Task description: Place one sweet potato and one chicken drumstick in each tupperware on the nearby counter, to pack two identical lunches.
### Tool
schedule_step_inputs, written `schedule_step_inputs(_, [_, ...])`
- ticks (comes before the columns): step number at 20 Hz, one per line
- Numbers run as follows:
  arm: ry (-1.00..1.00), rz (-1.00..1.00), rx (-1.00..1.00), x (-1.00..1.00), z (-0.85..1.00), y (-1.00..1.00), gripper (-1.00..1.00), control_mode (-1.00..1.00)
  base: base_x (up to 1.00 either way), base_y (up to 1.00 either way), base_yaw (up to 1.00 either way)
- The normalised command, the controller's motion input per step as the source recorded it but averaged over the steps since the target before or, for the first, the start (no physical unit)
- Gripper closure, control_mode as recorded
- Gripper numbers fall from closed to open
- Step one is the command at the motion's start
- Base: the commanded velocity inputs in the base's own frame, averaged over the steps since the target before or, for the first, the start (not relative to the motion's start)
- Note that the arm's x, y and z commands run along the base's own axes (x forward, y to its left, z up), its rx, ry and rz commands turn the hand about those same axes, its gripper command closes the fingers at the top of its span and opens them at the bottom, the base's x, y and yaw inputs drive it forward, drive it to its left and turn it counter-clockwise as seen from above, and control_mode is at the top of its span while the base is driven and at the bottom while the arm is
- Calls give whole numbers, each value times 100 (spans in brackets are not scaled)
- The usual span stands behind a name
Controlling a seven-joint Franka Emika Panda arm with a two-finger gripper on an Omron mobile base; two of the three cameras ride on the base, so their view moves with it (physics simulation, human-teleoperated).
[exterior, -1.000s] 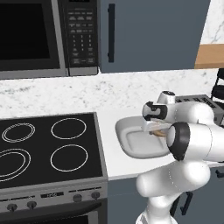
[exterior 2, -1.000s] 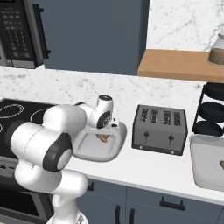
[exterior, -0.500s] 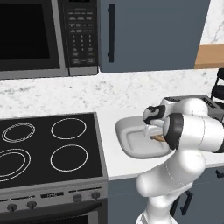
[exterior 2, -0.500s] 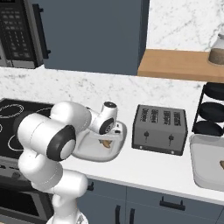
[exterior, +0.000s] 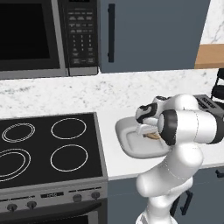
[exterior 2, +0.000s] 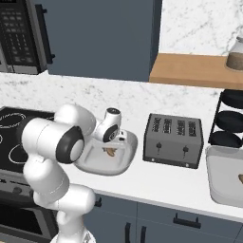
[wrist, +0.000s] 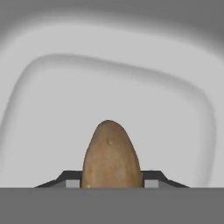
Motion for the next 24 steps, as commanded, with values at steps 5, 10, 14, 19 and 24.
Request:
schedule_step_inputs(5, [1, 0, 0, 3, 0, 0, -100, -100, 0, 0, 0])
schedule_step_inputs(10, [-1, 0, 0, -18, 31, 0, -100, -100, 0, 0, 0])
schedule_step_inputs(14, [-11, 0, 1, -85, 68, 0, -100, -100, 0, 0, 0])
schedule_step_inputs(19, [-9, -4, 3, -100, 63, 12, -100, -100, 0, 0, 0])
schedule_step_inputs(24, [0, -17, 0, -100, 53, 36, -100, -100, 0, 0, 0])
